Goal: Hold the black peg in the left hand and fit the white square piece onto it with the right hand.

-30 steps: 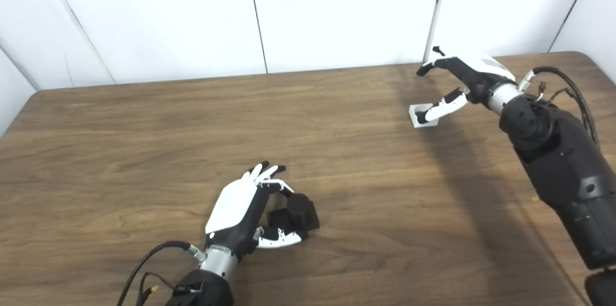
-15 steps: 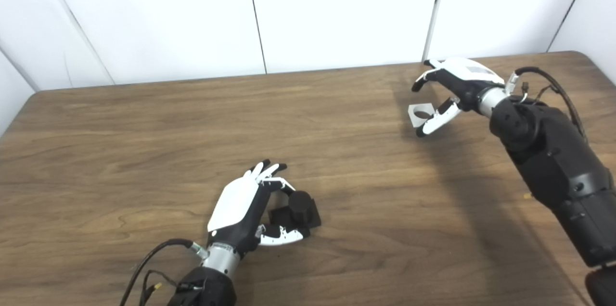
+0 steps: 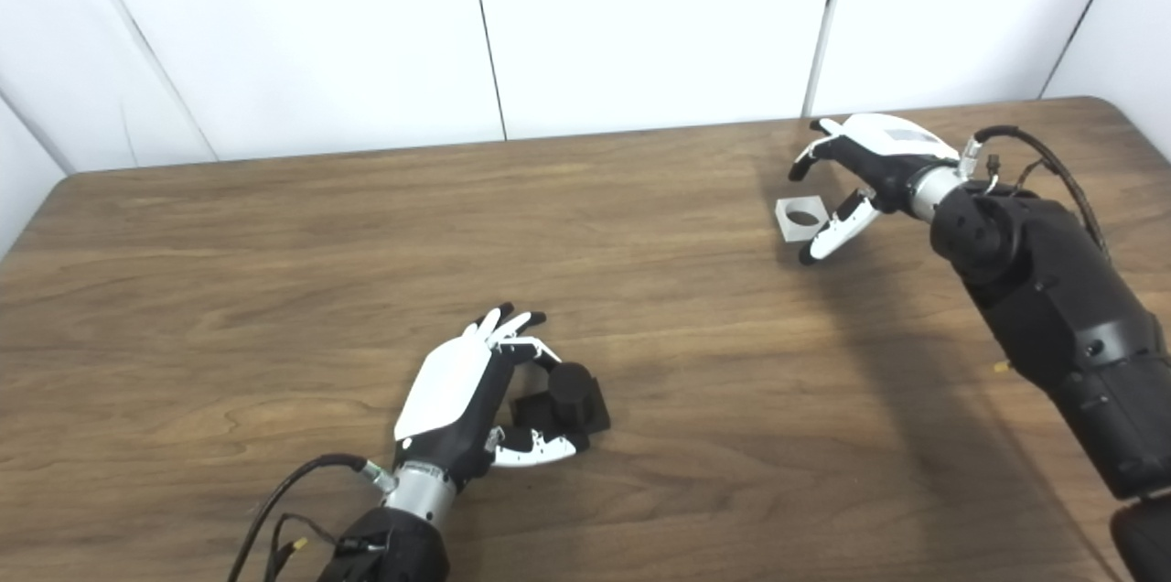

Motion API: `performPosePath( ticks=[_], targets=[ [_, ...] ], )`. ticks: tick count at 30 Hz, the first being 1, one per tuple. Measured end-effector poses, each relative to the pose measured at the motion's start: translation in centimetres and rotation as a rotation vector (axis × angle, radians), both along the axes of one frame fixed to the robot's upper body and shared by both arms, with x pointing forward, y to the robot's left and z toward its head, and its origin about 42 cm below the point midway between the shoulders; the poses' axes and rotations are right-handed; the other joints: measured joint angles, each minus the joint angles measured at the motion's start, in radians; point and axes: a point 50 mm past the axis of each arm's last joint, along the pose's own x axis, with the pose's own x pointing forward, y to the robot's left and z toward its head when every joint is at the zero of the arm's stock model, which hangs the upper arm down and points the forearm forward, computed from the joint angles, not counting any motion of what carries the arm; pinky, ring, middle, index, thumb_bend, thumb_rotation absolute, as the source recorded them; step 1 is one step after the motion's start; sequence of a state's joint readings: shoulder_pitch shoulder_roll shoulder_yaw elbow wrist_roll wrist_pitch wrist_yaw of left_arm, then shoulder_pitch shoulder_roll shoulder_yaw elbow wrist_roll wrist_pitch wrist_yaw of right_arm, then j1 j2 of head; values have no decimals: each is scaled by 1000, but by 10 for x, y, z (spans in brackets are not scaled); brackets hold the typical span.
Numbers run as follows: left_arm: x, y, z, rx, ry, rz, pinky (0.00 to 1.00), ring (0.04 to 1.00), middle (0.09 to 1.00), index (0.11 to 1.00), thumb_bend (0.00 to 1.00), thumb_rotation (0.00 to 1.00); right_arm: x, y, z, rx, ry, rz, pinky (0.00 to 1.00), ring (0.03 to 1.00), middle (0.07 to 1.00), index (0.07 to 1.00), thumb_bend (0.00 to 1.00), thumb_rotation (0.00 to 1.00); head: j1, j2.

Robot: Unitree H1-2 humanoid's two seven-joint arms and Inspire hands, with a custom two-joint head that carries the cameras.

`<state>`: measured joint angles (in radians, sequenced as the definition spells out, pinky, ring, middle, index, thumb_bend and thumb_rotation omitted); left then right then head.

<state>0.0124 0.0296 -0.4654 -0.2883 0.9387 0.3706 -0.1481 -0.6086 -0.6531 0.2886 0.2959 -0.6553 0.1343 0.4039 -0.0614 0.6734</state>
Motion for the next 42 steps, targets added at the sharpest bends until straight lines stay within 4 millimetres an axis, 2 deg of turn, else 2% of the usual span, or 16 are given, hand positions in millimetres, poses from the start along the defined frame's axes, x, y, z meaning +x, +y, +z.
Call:
performPosePath(
  ticks=[7, 28, 42],
  targets=[
    [0, 0, 0, 0, 1, 0, 1000, 1000, 920, 492, 519, 70, 6, -3, 2, -2, -8, -15, 1000, 1000, 1000, 752, 903, 241, 6, 2],
    [-1, -1, 0, -2, 1, -2, 1000, 1000, 921, 492, 518, 70, 18, -13, -13, 9, 22, -55, 1000, 1000, 1000, 753, 889, 259, 11, -8],
    [0, -1, 0, -2, -1, -2, 1000, 1000, 920, 491, 518, 69, 29, -4, -20, -3, 47, -42, 1000, 1000, 1000, 756, 898, 285, 12, -11]
  ],
)
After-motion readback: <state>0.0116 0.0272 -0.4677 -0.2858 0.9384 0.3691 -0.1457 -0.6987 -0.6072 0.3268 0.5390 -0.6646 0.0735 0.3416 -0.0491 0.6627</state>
